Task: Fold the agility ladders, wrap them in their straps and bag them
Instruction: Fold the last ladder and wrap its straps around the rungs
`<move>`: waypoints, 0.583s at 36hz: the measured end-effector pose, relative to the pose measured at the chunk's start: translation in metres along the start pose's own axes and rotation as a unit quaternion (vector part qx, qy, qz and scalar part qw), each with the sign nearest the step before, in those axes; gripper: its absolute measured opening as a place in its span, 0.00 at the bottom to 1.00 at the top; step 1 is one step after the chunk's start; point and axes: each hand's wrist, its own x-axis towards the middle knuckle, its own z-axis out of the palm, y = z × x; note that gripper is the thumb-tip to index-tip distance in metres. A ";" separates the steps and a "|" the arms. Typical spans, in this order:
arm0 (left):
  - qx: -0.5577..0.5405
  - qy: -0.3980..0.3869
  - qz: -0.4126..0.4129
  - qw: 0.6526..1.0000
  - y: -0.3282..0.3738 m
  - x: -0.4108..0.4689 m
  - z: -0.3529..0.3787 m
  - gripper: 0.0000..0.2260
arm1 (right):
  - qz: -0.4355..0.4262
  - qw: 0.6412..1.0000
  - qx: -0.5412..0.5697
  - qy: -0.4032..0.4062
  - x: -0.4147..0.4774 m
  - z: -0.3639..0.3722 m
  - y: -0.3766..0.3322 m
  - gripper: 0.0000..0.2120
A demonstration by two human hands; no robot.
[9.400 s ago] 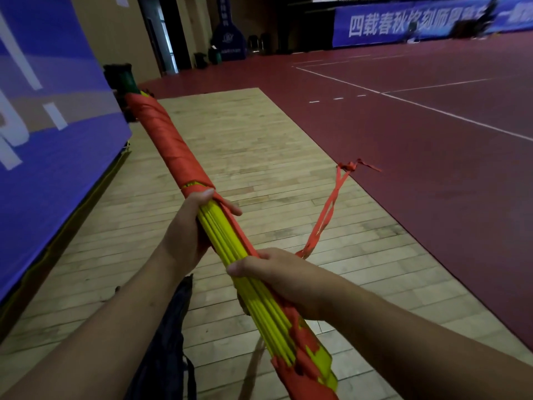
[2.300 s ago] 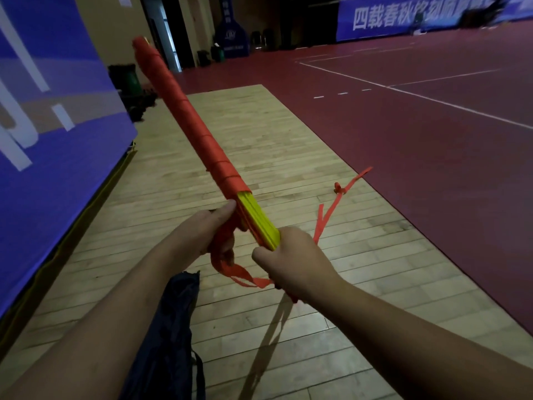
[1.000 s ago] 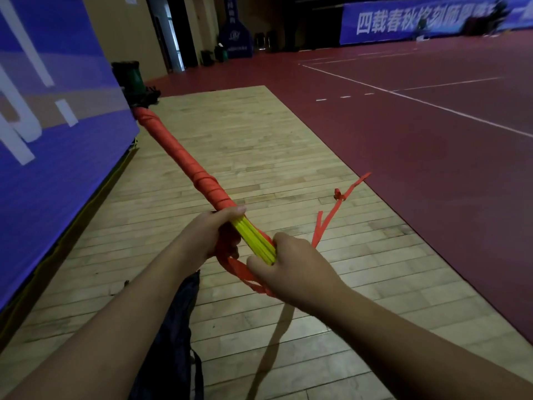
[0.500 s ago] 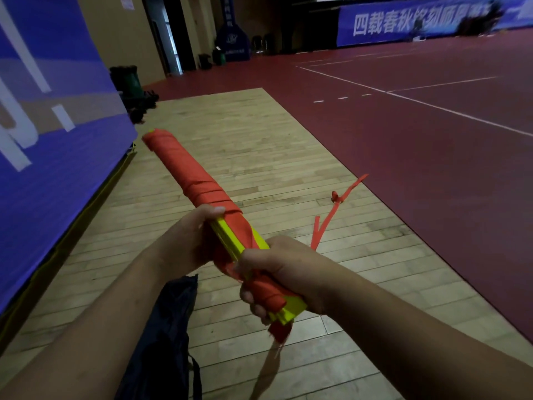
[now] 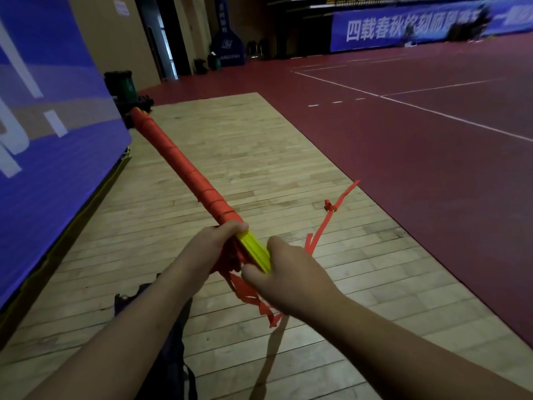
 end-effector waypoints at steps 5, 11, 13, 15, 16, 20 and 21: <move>-0.102 -0.090 0.004 0.991 0.007 -0.006 -0.012 0.15 | 0.103 0.857 0.428 -0.269 0.004 -0.020 0.007 0.25; -0.147 -0.167 -0.011 0.975 0.006 -0.009 -0.023 0.21 | 0.108 0.782 0.500 -0.357 -0.009 -0.021 -0.008 0.05; -0.173 -0.174 -0.015 0.969 0.006 -0.008 -0.026 0.25 | 0.087 0.834 0.466 -0.283 -0.012 -0.021 -0.013 0.06; -0.174 -0.182 -0.030 0.967 0.008 -0.008 -0.025 0.26 | 0.069 0.866 0.439 -0.229 -0.013 -0.022 -0.016 0.08; -0.154 -0.183 -0.038 0.970 0.009 -0.009 -0.025 0.24 | 0.063 0.879 0.424 -0.209 -0.013 -0.022 -0.017 0.08; -0.029 -0.142 -0.063 0.987 0.015 -0.014 -0.025 0.24 | 0.050 0.947 0.293 -0.119 -0.009 -0.022 -0.013 0.15; -0.014 -0.132 -0.069 0.989 0.015 -0.015 -0.025 0.24 | 0.040 0.964 0.242 -0.097 -0.007 -0.022 -0.012 0.17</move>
